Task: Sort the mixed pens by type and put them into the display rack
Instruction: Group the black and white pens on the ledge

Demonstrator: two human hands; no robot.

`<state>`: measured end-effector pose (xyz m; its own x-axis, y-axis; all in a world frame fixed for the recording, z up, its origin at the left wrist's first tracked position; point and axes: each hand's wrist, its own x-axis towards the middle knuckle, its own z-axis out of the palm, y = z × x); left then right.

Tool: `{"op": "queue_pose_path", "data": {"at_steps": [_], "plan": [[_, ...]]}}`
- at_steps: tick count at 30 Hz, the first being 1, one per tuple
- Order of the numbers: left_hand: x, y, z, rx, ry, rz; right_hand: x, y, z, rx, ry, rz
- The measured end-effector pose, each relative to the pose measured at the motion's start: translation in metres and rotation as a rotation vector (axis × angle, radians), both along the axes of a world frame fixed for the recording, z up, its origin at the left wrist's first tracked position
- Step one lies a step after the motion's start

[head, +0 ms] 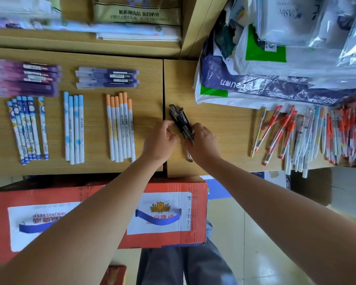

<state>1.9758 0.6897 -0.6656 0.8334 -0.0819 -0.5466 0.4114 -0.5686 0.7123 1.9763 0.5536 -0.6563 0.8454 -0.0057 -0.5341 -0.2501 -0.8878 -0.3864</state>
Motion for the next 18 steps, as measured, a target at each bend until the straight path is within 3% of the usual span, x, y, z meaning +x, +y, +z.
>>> {"op": "queue_pose_path", "data": {"at_steps": [7, 12, 18], "plan": [[0.001, -0.001, -0.003, 0.036, -0.069, -0.039, -0.001, -0.009, -0.004, 0.058, -0.021, -0.076], [0.0, -0.001, -0.002, 0.078, -0.113, 0.045, -0.002, -0.016, -0.006, 0.118, -0.018, -0.113], [0.0, -0.014, -0.006, -0.038, -0.058, 0.009, -0.002, -0.02, -0.008, 0.171, 0.082, -0.127]]}}
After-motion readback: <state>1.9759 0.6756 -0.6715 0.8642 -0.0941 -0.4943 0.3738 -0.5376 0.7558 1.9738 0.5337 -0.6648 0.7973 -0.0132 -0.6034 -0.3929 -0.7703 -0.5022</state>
